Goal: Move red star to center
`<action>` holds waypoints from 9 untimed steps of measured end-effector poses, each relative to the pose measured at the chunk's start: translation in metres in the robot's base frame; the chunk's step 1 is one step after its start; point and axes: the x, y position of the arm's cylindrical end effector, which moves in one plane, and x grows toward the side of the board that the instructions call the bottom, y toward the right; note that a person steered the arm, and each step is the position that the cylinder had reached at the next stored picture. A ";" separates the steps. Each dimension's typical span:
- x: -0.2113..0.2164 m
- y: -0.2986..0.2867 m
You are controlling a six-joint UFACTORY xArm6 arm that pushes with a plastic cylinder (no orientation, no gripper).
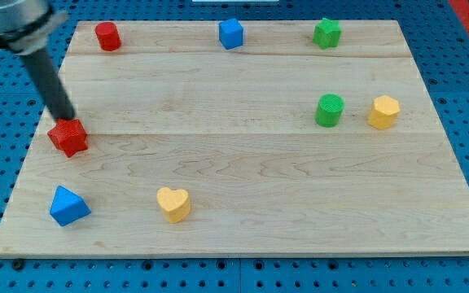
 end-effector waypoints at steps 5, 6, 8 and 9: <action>0.044 0.098; 0.029 0.128; -0.008 0.177; -0.011 0.182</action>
